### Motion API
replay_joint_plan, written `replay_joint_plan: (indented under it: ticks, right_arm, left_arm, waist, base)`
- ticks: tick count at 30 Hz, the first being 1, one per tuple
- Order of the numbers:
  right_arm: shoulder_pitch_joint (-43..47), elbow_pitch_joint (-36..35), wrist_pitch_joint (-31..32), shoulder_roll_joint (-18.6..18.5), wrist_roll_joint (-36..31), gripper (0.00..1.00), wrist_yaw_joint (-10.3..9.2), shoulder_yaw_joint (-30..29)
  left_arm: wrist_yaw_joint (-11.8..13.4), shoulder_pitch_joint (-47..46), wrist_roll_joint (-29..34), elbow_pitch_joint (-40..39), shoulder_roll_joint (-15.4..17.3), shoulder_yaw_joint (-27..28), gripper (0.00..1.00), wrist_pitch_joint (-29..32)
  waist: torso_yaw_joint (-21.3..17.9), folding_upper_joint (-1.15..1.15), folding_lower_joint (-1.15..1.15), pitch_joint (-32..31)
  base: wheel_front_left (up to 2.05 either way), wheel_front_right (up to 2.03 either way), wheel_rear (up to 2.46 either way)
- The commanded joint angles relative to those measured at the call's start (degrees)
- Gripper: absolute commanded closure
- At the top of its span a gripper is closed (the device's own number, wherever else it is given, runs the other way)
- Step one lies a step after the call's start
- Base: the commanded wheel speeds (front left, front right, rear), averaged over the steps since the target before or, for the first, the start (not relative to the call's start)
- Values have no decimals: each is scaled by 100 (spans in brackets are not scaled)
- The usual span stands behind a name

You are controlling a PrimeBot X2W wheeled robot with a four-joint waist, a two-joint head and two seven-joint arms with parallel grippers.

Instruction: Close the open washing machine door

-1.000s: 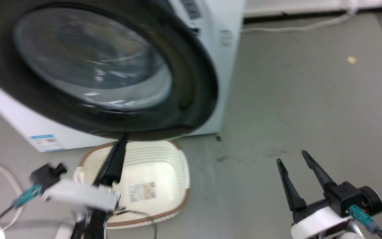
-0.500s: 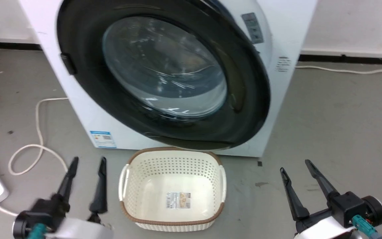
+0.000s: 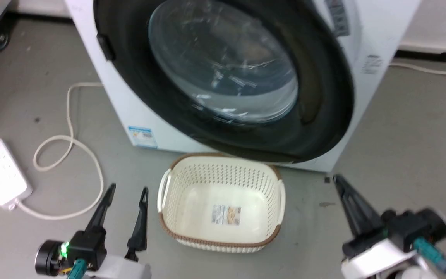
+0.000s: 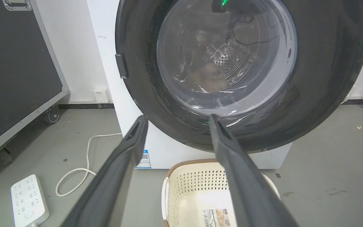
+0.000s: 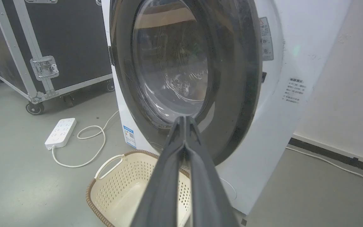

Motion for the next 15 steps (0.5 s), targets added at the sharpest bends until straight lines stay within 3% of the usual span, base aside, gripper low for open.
replay_joint_plan:
  ticks: [1, 7, 15]
  right_arm:
    - [-208, -10, -1, -123, 59, 100, 3, 53]
    - [-1253, 105, 376, -873, 496, 100, 3, 495]
    - [-2549, 865, 895, -1827, 1196, 100, 3, 605]
  left_arm:
    - [-40, -135, 42, -29, -44, 6, 0, -26]
    - [-159, -411, 101, -116, -167, -109, 0, -26]
    - [-215, -751, 89, -82, -321, -144, 0, -26]
  waist:
    - [177, 0, 0, 214]
    - [497, 0, 0, 727]
    - [934, 0, 0, 1139]
  base:
    - [0, 0, 0]
    - [0, 0, 0]
    - [0, 0, 0]
